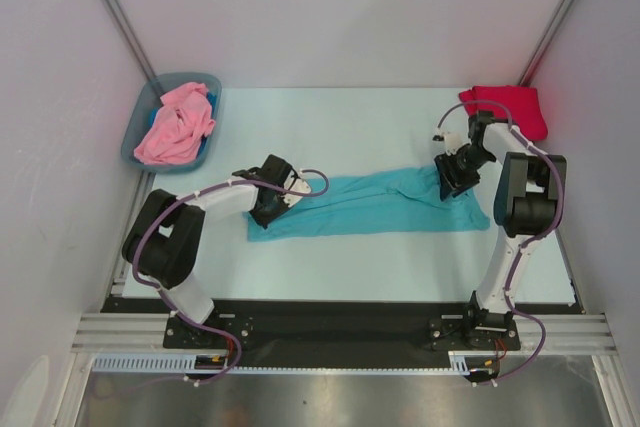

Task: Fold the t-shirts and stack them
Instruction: Fold the tshirt

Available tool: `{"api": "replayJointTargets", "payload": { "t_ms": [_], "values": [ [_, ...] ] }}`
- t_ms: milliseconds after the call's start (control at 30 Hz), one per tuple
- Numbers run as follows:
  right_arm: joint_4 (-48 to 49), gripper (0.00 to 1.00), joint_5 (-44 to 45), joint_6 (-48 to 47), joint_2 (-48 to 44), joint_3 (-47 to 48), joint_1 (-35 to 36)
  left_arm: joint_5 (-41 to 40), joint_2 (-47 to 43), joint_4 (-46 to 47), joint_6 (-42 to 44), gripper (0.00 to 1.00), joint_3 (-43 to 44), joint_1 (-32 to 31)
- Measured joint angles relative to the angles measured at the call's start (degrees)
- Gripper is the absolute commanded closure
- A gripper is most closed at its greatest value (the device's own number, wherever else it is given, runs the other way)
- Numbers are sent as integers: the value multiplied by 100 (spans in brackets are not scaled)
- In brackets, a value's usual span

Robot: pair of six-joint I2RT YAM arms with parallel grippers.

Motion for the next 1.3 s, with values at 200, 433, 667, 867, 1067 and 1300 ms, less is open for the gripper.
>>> {"api": "replayJointTargets", "payload": {
  "t_ms": [200,433,667,867,1067,1300],
  "values": [
    [52,65,0,42,59,39,-85,-20,7,0,2,100,0,-17],
    [74,96,-2,76,72,170,-131,-94,17,0,9,100,0,-59],
    [68,100,-4,81,72,216,-138,-122,26,-2,11,100,4,-76],
    [68,100,-2,81,72,216,-155,-122,26,-4,11,100,4,-76],
    [63,100,24,79,44,225,-157,-122,28,-7,11,100,7,-76],
    [4,100,140,74,-308,439,-234,-122,31,-9,11,100,9,-76]
  ]
}}
